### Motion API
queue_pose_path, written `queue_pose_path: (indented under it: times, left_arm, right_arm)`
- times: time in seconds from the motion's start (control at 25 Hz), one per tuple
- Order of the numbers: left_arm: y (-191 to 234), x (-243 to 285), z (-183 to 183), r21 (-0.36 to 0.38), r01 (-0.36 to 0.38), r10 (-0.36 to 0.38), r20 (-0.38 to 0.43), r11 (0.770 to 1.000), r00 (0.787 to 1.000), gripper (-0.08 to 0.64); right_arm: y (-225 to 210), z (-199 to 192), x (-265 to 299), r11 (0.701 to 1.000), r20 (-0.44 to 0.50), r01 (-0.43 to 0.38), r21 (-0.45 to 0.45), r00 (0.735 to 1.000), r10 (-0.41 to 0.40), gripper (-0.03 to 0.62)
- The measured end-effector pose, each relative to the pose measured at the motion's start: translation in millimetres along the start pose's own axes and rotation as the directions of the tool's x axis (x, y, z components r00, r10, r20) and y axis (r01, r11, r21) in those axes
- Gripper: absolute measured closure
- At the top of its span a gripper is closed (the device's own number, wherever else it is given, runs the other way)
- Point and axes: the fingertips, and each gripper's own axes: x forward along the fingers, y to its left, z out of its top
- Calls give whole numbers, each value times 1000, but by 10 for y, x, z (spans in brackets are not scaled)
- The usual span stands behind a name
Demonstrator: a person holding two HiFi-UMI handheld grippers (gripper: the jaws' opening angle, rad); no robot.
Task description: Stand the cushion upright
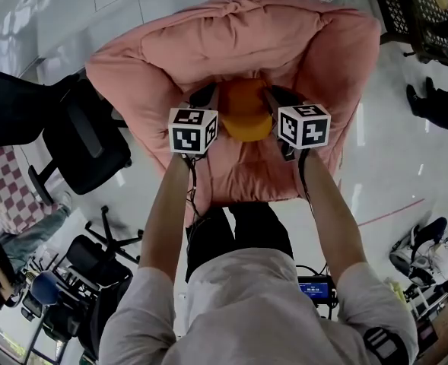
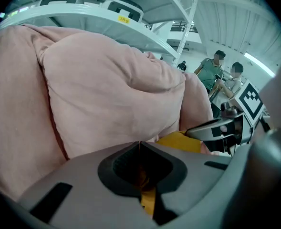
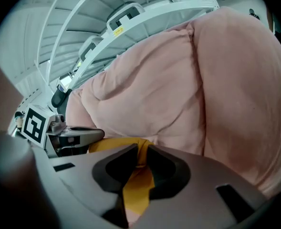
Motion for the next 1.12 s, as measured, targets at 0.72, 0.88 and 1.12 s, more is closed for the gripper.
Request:
queue_pose_path:
  times: [0.72,0.88,1.12]
  left_arm:
    - [305,-72,114,-37,-185,187,79,982,979,541]
    - [428,-245,135,-51,-257,261,90,965,961,541]
    - [372,-477,-52,-105,-259,267,72,960,961,541]
  right_arm:
    - [-117,197,42,997,72,23,-74,997,-18,437]
    - [-139,230,42,997,86,38,-60,996,-32,437]
    - [-154,363,-31,997,149,76,-35,986,-70,438]
